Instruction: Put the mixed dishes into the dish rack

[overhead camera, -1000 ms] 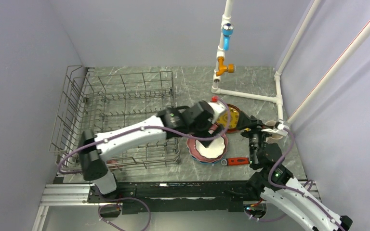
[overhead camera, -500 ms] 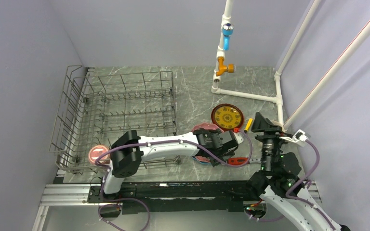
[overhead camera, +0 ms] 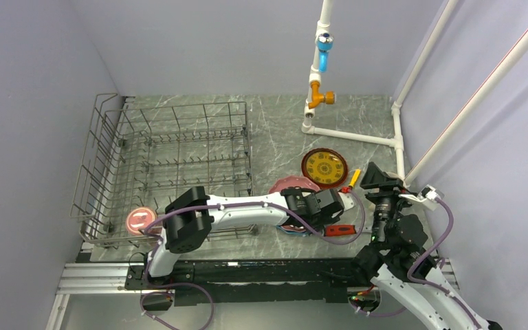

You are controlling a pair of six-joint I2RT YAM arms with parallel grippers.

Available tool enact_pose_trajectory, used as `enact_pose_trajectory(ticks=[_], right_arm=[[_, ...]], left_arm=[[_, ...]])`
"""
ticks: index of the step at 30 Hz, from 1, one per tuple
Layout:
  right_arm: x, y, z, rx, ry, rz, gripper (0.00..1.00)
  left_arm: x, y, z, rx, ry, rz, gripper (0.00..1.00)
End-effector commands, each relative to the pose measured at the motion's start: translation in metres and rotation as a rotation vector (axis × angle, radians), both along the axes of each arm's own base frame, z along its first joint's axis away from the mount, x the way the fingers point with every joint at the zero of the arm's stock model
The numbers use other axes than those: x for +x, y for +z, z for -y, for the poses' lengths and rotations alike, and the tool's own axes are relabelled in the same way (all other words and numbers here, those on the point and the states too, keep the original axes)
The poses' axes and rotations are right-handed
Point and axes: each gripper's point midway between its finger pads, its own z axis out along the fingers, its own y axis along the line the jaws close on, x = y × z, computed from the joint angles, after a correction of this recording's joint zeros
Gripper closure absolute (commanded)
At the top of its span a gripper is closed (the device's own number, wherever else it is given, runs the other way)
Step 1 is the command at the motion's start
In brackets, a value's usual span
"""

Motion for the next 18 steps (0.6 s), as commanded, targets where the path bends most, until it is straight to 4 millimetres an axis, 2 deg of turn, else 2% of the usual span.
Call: enact_pose_trajectory(ticks=[1, 3, 7, 9, 14, 18], right_arm=[[-0.009, 0.017, 0.013, 0.046, -0.029, 0.023, 0.41], [-0.011, 0.017, 0.015, 0.046, -0.031, 0.025, 0.41], [-0.01, 0.011, 0.014, 0.032, -0.033, 0.012, 0.41], [-0.008, 0.01, 0.012, 0.019, -0.031, -0.002, 0.41], [-0.002, 0.009, 0.005, -0.014, -0.022, -0.052, 0.41], [0.0, 0.006, 0.003, -0.024, -0.028, -0.08, 0.41]], left_arm=[[0.0, -0.023, 0.001, 0.033, -0.048, 0.002, 0.43], [0.0, -0.021, -0.001, 0.027, -0.044, 0.001, 0.39], [-0.001, -0.007, -0.01, -0.013, -0.021, 0.014, 0.21], [0.0, 0.005, -0.016, -0.027, -0.005, 0.031, 0.15], [0.005, 0.026, -0.033, -0.047, 0.014, 0.065, 0.12], [0.012, 0.025, -0.049, -0.047, 0.027, 0.056, 0.18]])
